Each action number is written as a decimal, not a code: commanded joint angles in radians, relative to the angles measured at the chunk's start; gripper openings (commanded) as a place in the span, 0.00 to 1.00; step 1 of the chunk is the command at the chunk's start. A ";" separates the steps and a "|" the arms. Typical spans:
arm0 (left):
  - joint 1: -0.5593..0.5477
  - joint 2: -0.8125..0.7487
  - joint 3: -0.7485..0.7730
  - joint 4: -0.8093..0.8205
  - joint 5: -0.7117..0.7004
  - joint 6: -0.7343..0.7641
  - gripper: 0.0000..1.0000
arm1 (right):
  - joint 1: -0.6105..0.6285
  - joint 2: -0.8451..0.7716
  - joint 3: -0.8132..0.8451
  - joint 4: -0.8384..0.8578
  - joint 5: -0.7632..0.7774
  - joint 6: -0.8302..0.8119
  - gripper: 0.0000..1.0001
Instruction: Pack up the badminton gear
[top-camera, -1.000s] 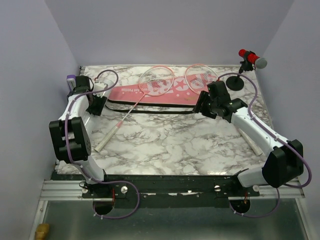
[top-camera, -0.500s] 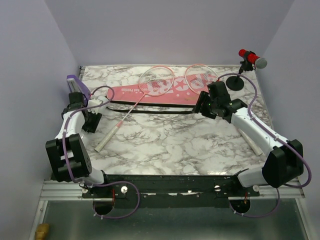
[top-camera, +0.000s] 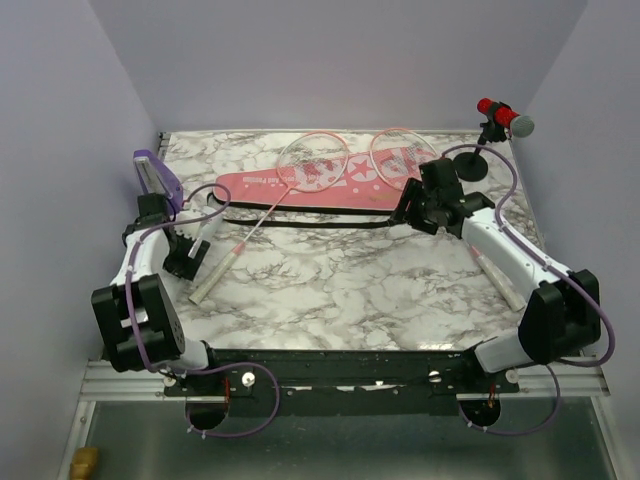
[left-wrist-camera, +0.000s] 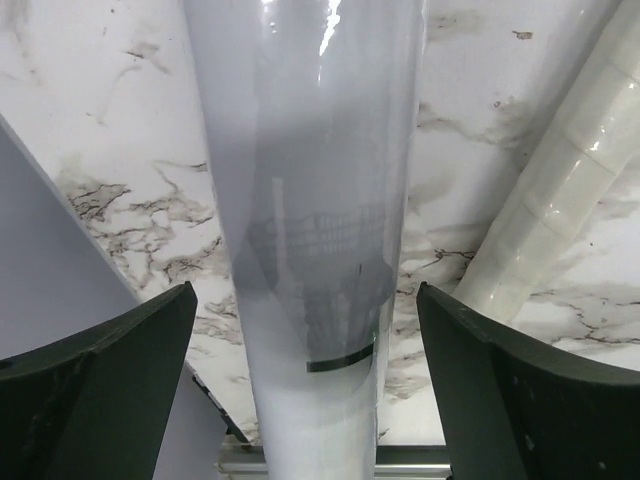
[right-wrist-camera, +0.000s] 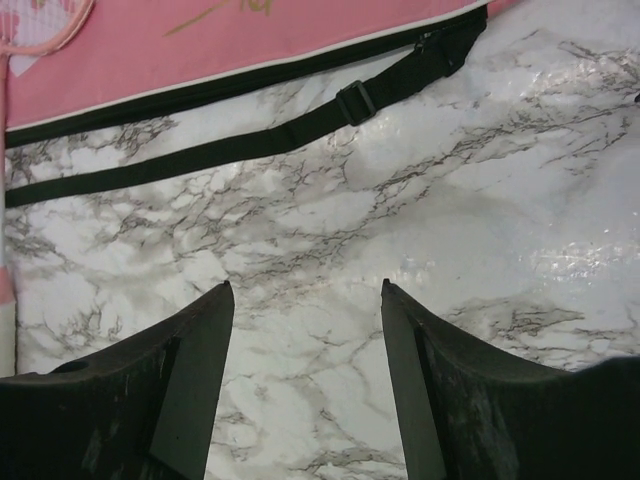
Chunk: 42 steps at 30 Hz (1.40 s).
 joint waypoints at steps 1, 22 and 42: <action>0.004 -0.090 0.069 -0.070 0.026 0.010 0.99 | -0.033 0.072 0.074 -0.015 0.077 -0.026 0.69; -0.510 0.143 0.411 -0.096 0.134 -0.208 0.99 | -0.122 0.304 0.190 -0.027 0.400 -0.060 0.70; -0.544 0.370 0.448 -0.002 0.053 -0.193 0.99 | -0.245 0.550 0.236 0.077 0.443 -0.158 0.59</action>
